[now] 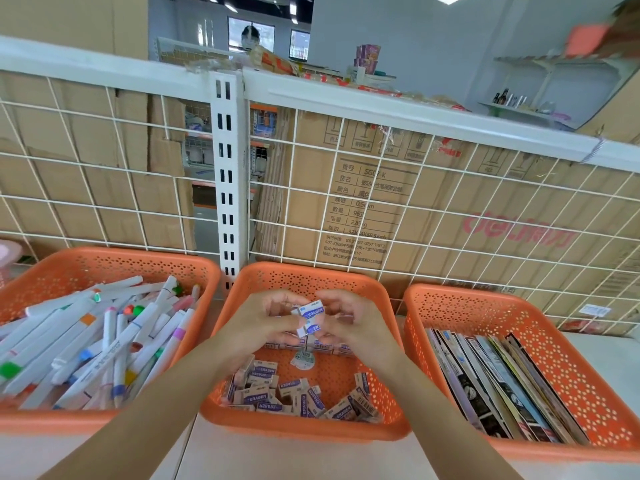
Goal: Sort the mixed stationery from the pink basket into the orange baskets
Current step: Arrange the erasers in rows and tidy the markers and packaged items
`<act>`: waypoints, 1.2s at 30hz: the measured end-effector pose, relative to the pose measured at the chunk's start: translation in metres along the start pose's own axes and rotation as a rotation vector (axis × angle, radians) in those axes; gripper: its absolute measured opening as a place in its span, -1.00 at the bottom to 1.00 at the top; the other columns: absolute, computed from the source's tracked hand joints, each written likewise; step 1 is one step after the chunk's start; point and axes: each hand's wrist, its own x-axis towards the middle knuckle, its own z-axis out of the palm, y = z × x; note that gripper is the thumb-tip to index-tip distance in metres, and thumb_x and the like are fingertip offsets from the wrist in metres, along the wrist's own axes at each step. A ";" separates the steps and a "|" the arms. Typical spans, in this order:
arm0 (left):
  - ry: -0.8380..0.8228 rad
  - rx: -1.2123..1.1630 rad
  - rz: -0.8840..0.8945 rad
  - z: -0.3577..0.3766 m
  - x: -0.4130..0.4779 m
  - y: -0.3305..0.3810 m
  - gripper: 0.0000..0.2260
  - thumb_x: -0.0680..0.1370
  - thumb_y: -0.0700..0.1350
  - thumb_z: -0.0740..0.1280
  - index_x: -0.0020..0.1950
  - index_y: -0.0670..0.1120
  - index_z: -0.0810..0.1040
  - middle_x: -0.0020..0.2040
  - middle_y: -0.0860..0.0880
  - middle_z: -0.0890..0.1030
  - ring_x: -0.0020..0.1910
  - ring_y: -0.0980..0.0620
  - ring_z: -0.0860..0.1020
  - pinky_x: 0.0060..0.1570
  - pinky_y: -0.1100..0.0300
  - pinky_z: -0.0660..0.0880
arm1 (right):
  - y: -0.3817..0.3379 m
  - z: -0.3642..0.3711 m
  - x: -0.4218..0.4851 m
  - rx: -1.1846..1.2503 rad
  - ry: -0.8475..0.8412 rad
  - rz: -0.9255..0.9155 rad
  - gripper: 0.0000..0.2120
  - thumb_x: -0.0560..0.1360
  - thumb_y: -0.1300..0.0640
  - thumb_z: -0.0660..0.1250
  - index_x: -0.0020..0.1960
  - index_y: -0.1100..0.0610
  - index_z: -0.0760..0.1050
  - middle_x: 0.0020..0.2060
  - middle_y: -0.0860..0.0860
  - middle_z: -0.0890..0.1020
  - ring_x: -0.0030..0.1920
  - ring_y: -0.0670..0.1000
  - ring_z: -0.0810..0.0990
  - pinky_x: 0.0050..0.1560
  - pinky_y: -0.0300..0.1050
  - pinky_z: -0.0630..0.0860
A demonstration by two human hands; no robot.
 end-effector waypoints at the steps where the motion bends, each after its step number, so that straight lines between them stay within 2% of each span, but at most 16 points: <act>1: -0.001 -0.004 -0.004 -0.001 -0.001 0.000 -0.80 0.47 -0.30 0.40 0.07 -0.12 0.60 -0.10 -0.15 0.64 -0.16 -0.01 0.66 -0.17 0.20 0.61 | 0.002 -0.001 0.001 -0.204 -0.021 -0.102 -0.59 0.43 0.19 0.45 0.26 0.08 0.48 0.02 -0.01 0.59 -0.06 -0.12 0.61 -0.08 -0.33 0.53; 3: -0.009 -0.008 -0.006 -0.004 -0.002 0.000 -0.80 0.46 -0.31 0.40 0.05 -0.13 0.61 -0.12 -0.11 0.65 -0.16 -0.02 0.66 -0.17 0.21 0.61 | 0.004 -0.001 0.005 -0.545 -0.055 -0.292 -0.54 0.38 0.11 0.49 0.25 0.05 0.49 0.04 -0.15 0.51 0.02 -0.19 0.51 0.01 -0.34 0.46; 4: -0.014 -0.001 -0.005 -0.006 -0.002 -0.002 -0.81 0.46 -0.31 0.40 0.05 -0.13 0.61 -0.11 -0.12 0.65 -0.15 -0.03 0.66 -0.16 0.20 0.61 | 0.004 -0.001 0.005 -0.635 -0.065 -0.348 -0.55 0.38 0.09 0.48 0.24 0.05 0.49 0.04 -0.15 0.50 0.01 -0.19 0.48 0.00 -0.31 0.47; 6: -0.020 0.034 0.003 -0.010 -0.003 -0.002 -0.81 0.46 -0.30 0.40 0.05 -0.15 0.60 -0.08 -0.15 0.65 -0.13 -0.03 0.66 -0.15 0.20 0.61 | 0.001 -0.002 0.007 -0.751 -0.080 -0.420 -0.58 0.40 0.05 0.45 0.24 0.07 0.49 0.05 -0.12 0.50 -0.01 -0.16 0.49 -0.02 -0.23 0.48; 10: -0.008 0.097 0.027 -0.016 -0.004 -0.002 -0.83 0.48 -0.32 0.36 0.07 -0.22 0.57 -0.07 -0.15 0.64 -0.22 0.12 0.64 -0.24 0.31 0.55 | -0.007 -0.002 0.014 -0.961 -0.140 -0.501 -0.59 0.43 -0.01 0.40 0.24 0.05 0.48 0.06 -0.09 0.53 -0.02 -0.06 0.54 -0.04 -0.10 0.49; 12: 0.090 0.295 0.157 -0.024 -0.006 -0.007 -0.86 0.50 -0.29 0.35 0.03 -0.14 0.60 -0.09 -0.05 0.65 -0.21 0.21 0.60 -0.19 0.37 0.49 | -0.010 -0.001 0.017 -0.995 -0.153 -0.461 -0.59 0.43 -0.06 0.38 0.24 0.04 0.47 0.07 -0.10 0.53 0.00 -0.08 0.52 -0.02 -0.16 0.44; 14: 0.252 0.579 0.302 -0.033 -0.008 -0.014 -0.83 0.51 -0.27 0.35 0.02 -0.03 0.59 -0.04 0.11 0.62 -0.09 0.24 0.57 -0.02 0.47 0.41 | -0.010 -0.002 0.021 -0.999 -0.142 -0.401 -0.60 0.44 -0.08 0.37 0.22 0.02 0.47 0.05 -0.13 0.50 0.03 -0.10 0.50 -0.03 -0.23 0.37; 16: 0.343 0.775 0.352 -0.039 -0.012 -0.019 -0.78 0.50 -0.26 0.34 0.12 -0.06 0.57 0.06 0.13 0.56 0.08 0.18 0.51 0.14 0.60 0.19 | -0.009 -0.003 0.029 -1.010 -0.138 -0.350 -0.61 0.44 -0.09 0.36 0.21 0.02 0.47 -0.01 -0.15 0.43 0.02 -0.10 0.50 -0.04 -0.23 0.37; 17: 0.353 0.850 0.341 -0.039 -0.012 -0.022 -0.74 0.51 -0.23 0.34 0.19 -0.08 0.54 0.14 0.09 0.53 0.17 0.13 0.48 0.19 0.55 0.09 | -0.008 -0.002 0.033 -1.018 -0.143 -0.326 -0.61 0.44 -0.10 0.36 0.20 0.03 0.47 -0.03 -0.15 0.40 0.02 -0.09 0.50 -0.04 -0.21 0.39; 20: 0.376 1.029 0.337 -0.036 -0.012 -0.033 -0.61 0.52 -0.17 0.31 0.36 -0.09 0.42 0.38 0.01 0.39 0.40 0.01 0.31 0.36 0.28 0.03 | -0.005 0.006 0.045 -1.070 -0.181 -0.288 -0.60 0.45 -0.10 0.35 0.21 0.06 0.47 0.00 -0.09 0.45 0.03 -0.03 0.51 -0.01 -0.15 0.42; 22: 0.398 1.125 0.335 -0.035 -0.011 -0.037 -0.56 0.52 -0.18 0.30 0.40 -0.10 0.38 0.44 -0.03 0.31 0.45 -0.02 0.23 0.33 0.26 -0.11 | -0.002 0.019 0.051 -1.111 -0.231 -0.281 -0.56 0.45 -0.10 0.35 0.25 0.09 0.45 0.05 -0.03 0.48 0.05 0.01 0.51 0.03 -0.10 0.42; 24: 0.379 1.209 0.304 -0.034 -0.012 -0.035 -0.55 0.45 -0.17 0.40 0.34 -0.12 0.46 0.40 -0.09 0.39 0.40 -0.07 0.35 0.30 0.19 -0.04 | 0.003 0.033 0.055 -1.159 -0.283 -0.283 -0.54 0.45 -0.08 0.36 0.26 0.12 0.45 0.06 0.01 0.48 0.05 0.04 0.51 0.00 -0.07 0.41; 26: 0.375 1.281 0.289 -0.036 -0.011 -0.036 -0.51 0.24 -0.16 0.57 0.14 -0.13 0.60 0.21 -0.13 0.57 0.18 -0.11 0.56 0.21 0.09 0.20 | 0.009 0.047 0.059 -1.207 -0.308 -0.298 -0.57 0.44 -0.07 0.36 0.21 0.16 0.48 0.03 0.04 0.48 0.03 0.07 0.52 -0.06 -0.05 0.42; 28: 0.391 1.312 0.298 -0.036 -0.011 -0.036 -0.49 0.12 -0.13 0.62 0.04 -0.11 0.63 0.10 -0.12 0.63 0.06 -0.09 0.62 0.11 0.09 0.34 | 0.014 0.055 0.061 -1.222 -0.308 -0.318 -0.59 0.45 -0.06 0.35 0.17 0.18 0.49 0.03 0.06 0.50 0.05 0.09 0.52 -0.06 -0.03 0.45; 33: 0.378 1.322 0.303 -0.035 -0.013 -0.036 -0.52 0.14 -0.12 0.61 0.03 -0.08 0.63 0.09 -0.11 0.63 0.08 -0.09 0.61 0.08 0.08 0.45 | 0.022 0.060 0.062 -1.245 -0.273 -0.406 -0.60 0.48 -0.06 0.31 0.18 0.20 0.47 0.08 0.09 0.47 0.10 0.10 0.49 0.01 0.00 0.46; 36: 0.386 1.318 0.285 -0.034 -0.013 -0.036 -0.54 0.16 -0.10 0.61 0.03 -0.05 0.64 0.09 -0.09 0.64 0.08 -0.08 0.62 0.10 0.10 0.37 | 0.022 0.061 0.064 -1.252 -0.272 -0.409 -0.61 0.49 -0.05 0.31 0.17 0.21 0.47 0.07 0.09 0.46 0.09 0.10 0.50 -0.01 0.00 0.46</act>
